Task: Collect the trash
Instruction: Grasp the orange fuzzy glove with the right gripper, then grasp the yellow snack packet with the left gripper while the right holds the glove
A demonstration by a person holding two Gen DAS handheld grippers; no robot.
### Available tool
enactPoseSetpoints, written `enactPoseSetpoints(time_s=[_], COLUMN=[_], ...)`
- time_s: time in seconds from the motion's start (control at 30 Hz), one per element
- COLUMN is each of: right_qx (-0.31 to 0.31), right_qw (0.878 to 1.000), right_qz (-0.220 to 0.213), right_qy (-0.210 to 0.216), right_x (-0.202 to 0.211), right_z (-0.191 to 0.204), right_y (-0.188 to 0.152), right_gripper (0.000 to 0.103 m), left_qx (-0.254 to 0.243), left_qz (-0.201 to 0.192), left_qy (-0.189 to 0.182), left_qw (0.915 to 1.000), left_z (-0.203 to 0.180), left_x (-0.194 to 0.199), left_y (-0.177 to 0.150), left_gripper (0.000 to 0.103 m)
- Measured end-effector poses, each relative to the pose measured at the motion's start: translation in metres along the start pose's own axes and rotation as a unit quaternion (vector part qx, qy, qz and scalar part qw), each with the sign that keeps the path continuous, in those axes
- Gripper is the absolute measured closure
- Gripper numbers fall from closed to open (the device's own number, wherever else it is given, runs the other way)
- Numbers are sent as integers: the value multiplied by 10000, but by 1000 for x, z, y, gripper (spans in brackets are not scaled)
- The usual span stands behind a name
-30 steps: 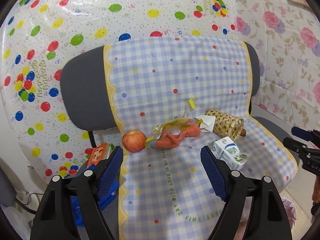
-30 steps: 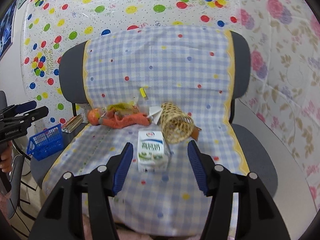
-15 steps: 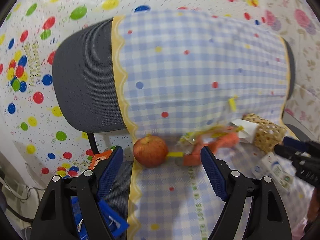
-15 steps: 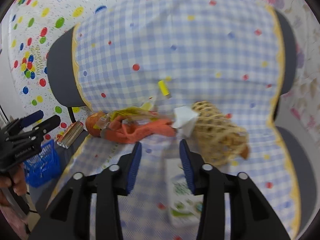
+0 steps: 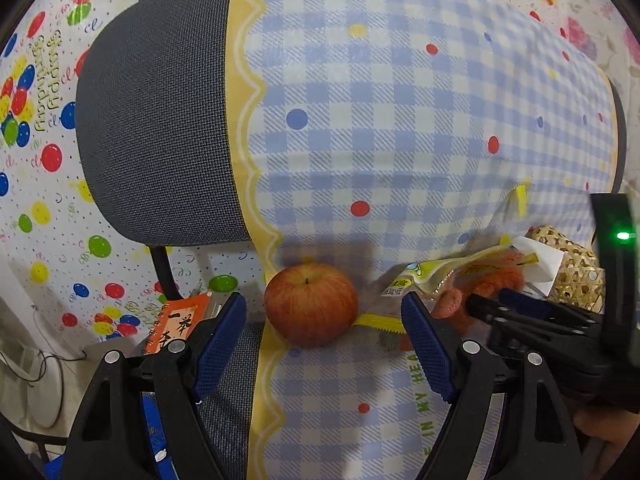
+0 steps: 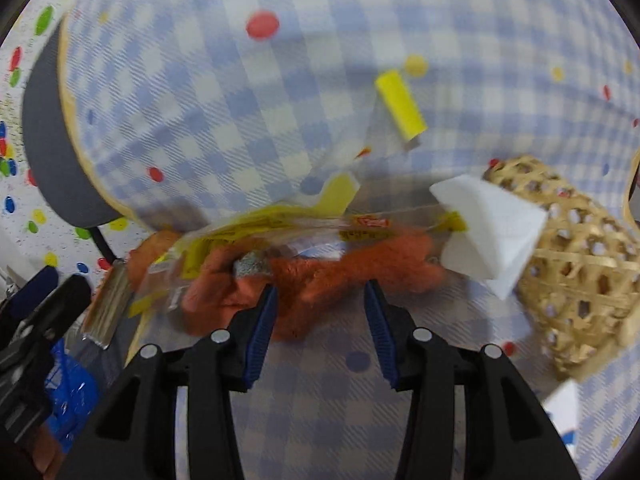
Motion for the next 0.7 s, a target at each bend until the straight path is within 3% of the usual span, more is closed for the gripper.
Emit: enactPoseSetpoints(time_s=[0.07, 0.1, 0.4, 0.7], right_qx=[1, 10, 694, 790], right_qw=[10000, 10000, 9972, 9909], right_qz=[35, 37, -239, -1039], right_qy=[-3, 30, -147, -331], right_x=[-5, -2, 48, 132], right_z=[-1, -1, -8, -57], right_y=[-1, -2, 8, 38], right_gripper=[79, 95, 96, 96], left_qx=[-131, -214, -716, -959], left_qz=[9, 12, 80, 146], left_qy=[-93, -120, -750, -824], left_qw=[9999, 9997, 9946, 9919], left_z=[-6, -9, -51, -73], left_x=[0, 0, 2, -1], left_y=[-2, -3, -14, -30], left_gripper=[25, 25, 25, 24])
Point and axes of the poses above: each gripper's, at about its wrist camera, not at the fingertips, and x roughly against the way its jaws point, z to its left, y to its top, the point moved 1 cm from there along -x, roughly the way its jaws point, and after that the axes turned 15 degrees about -z, right-handed, at the moved point
